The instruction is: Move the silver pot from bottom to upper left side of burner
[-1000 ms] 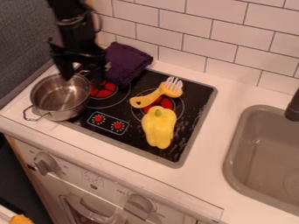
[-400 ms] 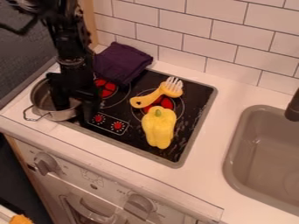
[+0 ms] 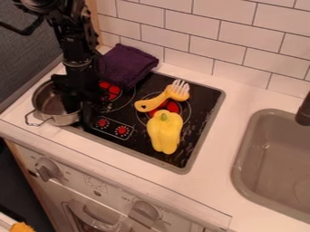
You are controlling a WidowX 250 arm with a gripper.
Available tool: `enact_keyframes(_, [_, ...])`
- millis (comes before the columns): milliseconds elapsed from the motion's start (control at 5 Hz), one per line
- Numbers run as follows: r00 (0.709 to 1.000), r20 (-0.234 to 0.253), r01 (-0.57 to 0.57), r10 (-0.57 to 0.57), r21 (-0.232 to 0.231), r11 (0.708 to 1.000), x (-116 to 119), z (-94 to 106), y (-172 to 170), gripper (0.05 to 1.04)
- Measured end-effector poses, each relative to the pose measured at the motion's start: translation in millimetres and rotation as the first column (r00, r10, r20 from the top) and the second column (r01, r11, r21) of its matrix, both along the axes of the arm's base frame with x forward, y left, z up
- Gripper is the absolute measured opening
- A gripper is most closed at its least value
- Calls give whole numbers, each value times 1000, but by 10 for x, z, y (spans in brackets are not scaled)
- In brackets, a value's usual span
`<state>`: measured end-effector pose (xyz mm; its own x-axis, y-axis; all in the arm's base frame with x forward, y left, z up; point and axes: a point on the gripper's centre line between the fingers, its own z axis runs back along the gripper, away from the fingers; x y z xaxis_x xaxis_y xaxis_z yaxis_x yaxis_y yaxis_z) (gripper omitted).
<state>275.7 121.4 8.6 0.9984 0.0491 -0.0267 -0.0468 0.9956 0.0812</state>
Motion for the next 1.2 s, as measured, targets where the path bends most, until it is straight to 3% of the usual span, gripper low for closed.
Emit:
enact_keyframes(200, [1000, -5, 6, -6, 10, 1000, -5, 4, 18, 172])
enact_keyframes(400, [1000, -20, -23, 24, 27, 999, -113, 147, 59, 86])
enact_keyframes(600, [998, 15, -57, 56, 51, 997, -199, 528, 38, 79])
enact_keyframes(800, [998, 32, -56, 55, 40, 998, -80, 725, -55, 79])
enact_keyframes(1000, [996, 66, -56, 53, 45, 997, 285, 775, -115, 79])
enact_keyframes(1200, [996, 64, -69, 65, 51, 996, 654, 690, -159, 79])
